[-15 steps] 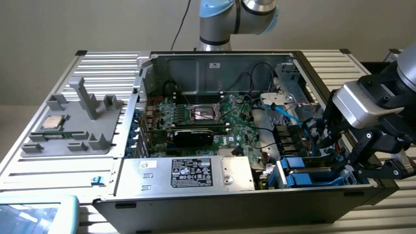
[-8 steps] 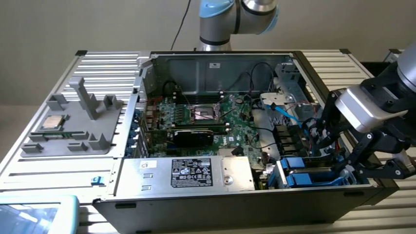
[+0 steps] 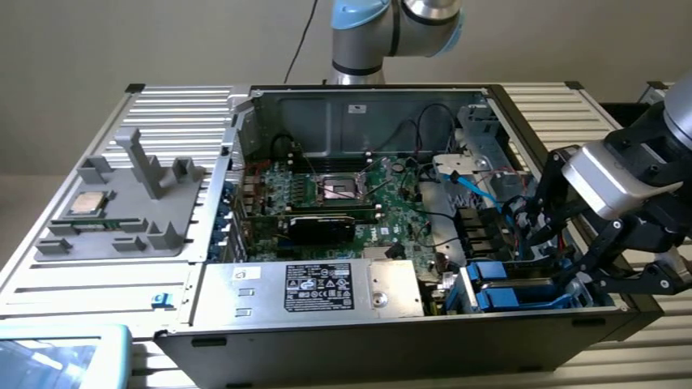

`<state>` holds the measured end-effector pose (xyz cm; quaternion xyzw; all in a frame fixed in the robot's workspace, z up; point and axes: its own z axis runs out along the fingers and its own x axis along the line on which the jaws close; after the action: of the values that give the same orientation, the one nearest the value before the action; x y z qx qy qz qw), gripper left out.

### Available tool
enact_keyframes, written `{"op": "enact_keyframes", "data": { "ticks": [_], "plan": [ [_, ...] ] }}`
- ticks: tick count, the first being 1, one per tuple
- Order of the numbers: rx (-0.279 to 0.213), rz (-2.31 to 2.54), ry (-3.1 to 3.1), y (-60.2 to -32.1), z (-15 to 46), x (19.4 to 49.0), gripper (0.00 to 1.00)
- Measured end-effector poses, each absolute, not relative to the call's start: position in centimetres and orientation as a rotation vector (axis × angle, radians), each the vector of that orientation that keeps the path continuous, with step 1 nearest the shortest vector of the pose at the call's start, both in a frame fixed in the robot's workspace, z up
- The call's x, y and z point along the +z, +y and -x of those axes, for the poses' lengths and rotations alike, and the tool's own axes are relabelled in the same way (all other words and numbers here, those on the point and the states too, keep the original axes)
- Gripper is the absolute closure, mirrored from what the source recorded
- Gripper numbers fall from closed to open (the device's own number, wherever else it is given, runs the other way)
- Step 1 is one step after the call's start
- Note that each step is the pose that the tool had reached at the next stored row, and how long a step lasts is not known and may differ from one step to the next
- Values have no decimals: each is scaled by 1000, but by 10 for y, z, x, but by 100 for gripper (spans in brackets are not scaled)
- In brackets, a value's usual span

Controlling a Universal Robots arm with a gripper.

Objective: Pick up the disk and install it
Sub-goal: 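Insert the first disk wire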

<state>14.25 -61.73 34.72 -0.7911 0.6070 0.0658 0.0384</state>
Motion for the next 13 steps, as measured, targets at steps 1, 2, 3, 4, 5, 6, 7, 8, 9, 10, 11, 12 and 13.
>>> {"op": "enact_keyframes", "data": {
  "ticks": [1,2,3,4,5,6,7,8,9,10,11,12,13],
  "plan": [
    [202,2426,1862,-617,-143,347,53],
    [202,2426,1862,-617,-143,347,53],
    [202,2426,1861,-617,-144,347,53],
    [203,2426,1861,-617,-145,346,53],
    [203,2426,1862,-617,-146,346,53],
    [203,2425,1862,-617,-146,346,53],
    [203,2425,1862,-617,-146,346,53],
    [204,2425,1862,-617,-146,346,53],
    [209,2424,1859,-617,-146,345,53],
    [215,2422,1856,-617,-147,345,53],
    [222,2420,1853,-617,-147,345,53],
    [227,2417,1850,-617,-147,344,53],
    [233,2413,1847,-617,-147,344,53]
  ]
}}
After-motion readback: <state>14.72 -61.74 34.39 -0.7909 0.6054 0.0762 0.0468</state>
